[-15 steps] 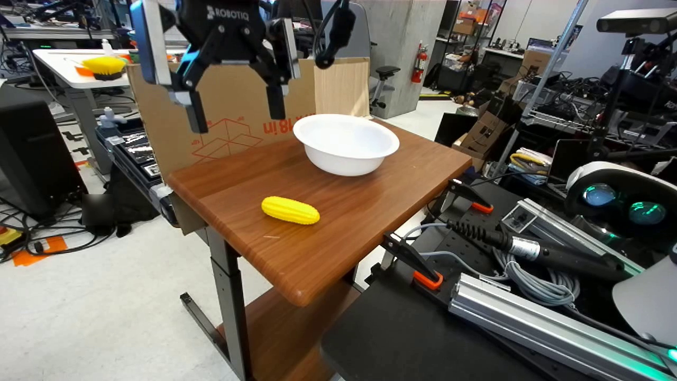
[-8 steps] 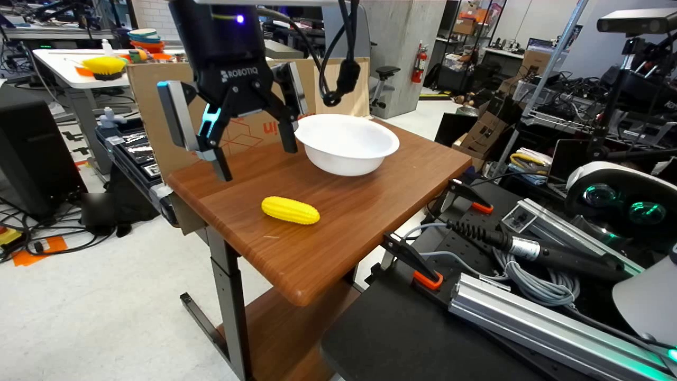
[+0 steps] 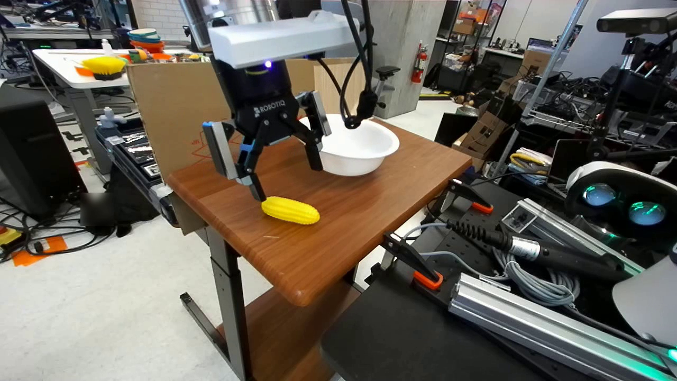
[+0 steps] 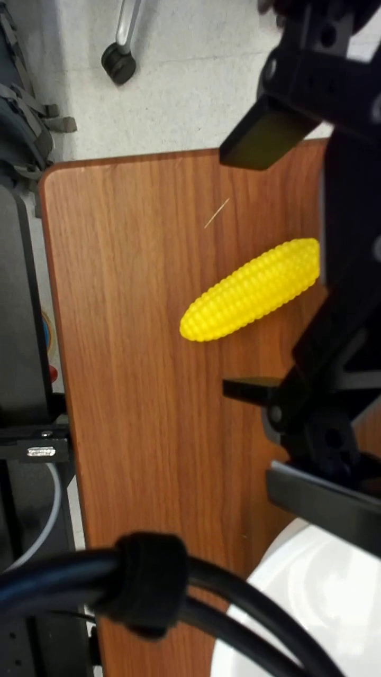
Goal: Pick the object and put it in the bowl
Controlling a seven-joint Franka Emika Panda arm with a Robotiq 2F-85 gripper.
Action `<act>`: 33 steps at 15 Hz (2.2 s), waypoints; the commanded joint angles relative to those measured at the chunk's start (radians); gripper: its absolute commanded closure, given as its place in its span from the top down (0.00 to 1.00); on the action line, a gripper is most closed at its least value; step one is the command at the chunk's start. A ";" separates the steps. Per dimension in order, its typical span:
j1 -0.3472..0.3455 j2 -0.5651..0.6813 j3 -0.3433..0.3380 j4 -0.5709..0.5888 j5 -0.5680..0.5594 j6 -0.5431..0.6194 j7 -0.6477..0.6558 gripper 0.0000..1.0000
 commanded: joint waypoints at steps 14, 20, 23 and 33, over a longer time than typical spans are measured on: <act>0.010 0.146 -0.079 0.042 -0.002 0.152 0.066 1.00; 0.006 0.158 -0.079 0.059 0.013 0.154 0.089 0.58; 0.006 0.157 -0.079 0.064 0.013 0.156 0.100 0.35; -0.011 0.001 -0.044 0.006 0.052 0.128 0.083 0.07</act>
